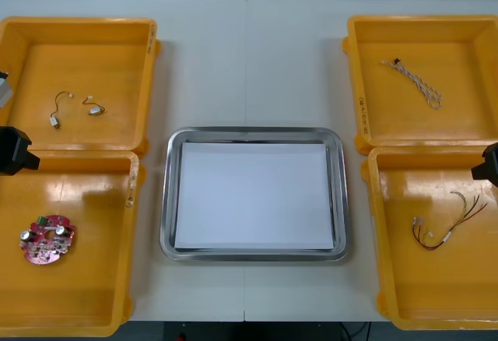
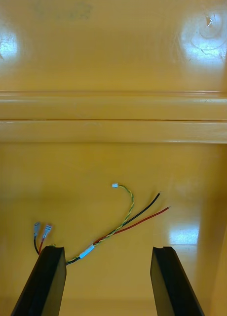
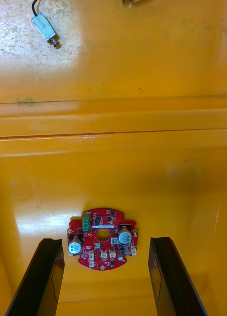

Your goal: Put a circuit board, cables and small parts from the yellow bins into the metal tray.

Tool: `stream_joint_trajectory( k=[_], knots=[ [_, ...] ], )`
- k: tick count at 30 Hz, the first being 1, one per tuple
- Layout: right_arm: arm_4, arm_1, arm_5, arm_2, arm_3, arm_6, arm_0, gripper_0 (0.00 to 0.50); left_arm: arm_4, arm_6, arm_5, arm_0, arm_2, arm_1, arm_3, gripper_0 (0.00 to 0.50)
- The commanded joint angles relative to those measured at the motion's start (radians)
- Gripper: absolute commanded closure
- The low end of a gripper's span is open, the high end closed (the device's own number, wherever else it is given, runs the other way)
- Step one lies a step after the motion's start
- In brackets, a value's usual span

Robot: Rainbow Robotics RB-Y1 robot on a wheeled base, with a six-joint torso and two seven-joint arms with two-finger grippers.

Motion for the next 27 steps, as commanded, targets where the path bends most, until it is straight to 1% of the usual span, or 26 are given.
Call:
stream_joint_trajectory(
  k=[1, 27],
  knots=[
    [-0.007, -0.039, 0.005, -0.034, -0.005, 0.003, 0.011, 0.000, 0.007, -0.060, -0.003, 0.012, 0.030, 0.049, -0.028, 0.000],
    [-0.007, -0.039, 0.005, -0.034, -0.005, 0.003, 0.011, 0.000, 0.007, -0.060, -0.003, 0.012, 0.030, 0.049, -0.028, 0.000]
  ],
)
